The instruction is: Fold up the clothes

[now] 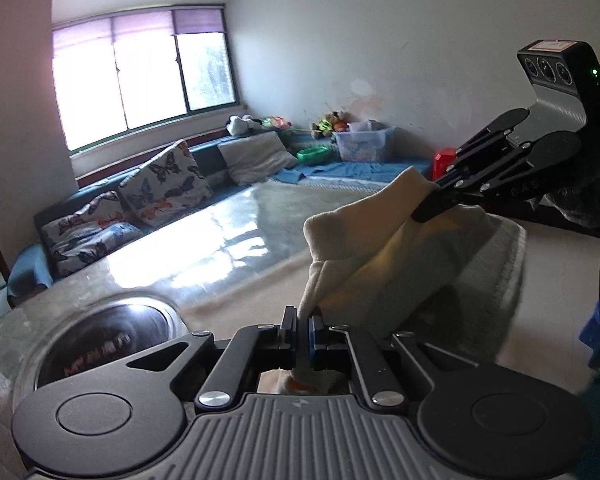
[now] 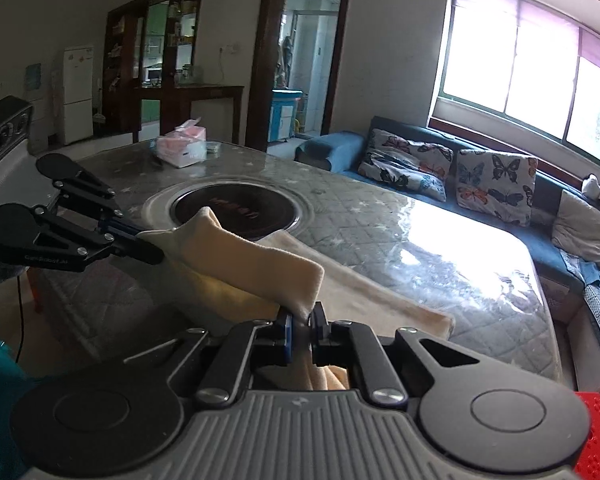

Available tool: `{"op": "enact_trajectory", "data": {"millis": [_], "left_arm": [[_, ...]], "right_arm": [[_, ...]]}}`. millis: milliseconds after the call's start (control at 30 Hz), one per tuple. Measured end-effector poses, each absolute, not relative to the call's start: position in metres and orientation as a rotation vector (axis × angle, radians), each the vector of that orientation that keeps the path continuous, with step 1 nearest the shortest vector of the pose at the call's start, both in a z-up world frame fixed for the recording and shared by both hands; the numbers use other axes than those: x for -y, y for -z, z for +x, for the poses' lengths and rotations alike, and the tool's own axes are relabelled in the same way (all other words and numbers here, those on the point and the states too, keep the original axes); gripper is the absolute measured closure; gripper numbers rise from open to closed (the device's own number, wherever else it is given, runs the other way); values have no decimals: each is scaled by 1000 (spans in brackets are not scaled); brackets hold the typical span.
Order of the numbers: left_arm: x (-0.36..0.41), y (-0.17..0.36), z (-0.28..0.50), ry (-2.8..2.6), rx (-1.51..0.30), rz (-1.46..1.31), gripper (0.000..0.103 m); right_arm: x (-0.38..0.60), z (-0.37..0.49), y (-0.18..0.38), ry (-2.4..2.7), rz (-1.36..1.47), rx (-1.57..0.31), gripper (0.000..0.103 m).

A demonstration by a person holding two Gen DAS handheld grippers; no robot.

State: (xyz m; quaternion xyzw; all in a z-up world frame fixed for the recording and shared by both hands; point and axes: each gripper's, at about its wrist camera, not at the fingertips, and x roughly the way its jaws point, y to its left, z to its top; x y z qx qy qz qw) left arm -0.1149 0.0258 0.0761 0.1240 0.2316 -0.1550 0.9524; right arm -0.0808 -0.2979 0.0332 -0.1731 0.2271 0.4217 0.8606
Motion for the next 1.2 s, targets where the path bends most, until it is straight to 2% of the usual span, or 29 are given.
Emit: {"op": "enact_trajectory", "data": {"millis": [267,467,533,600,633,700,800,933,1200], "left_arm": [[-40,-76,-40,232,-489,223,97],[-46,-42,22,146,-601,176,96],[-49,-34,33,120,-625,165,93],[-52,-26,43,93,-647,149,92],[-54,-23,47,80,-657,141,89],[-57,-21,51,55,-665,132,84],[-60,-22,54,20,-668,122,84],[-62,-32,50,-3,-659,76,84],[-31,-54,48,129,-627,58,86]], "right_arm": [[255,15,-29,-863,-400,-534,96],[223,79,13,-806,-394,-644,95],[218,91,32,-776,-373,-679,91],[217,99,46,-735,-353,-702,89],[219,103,50,-715,-334,-709,82],[227,108,50,-691,-289,-707,78],[241,107,45,-654,-244,-682,76],[248,97,33,-661,-206,-645,76],[232,102,44,-682,-178,-702,77]]}}
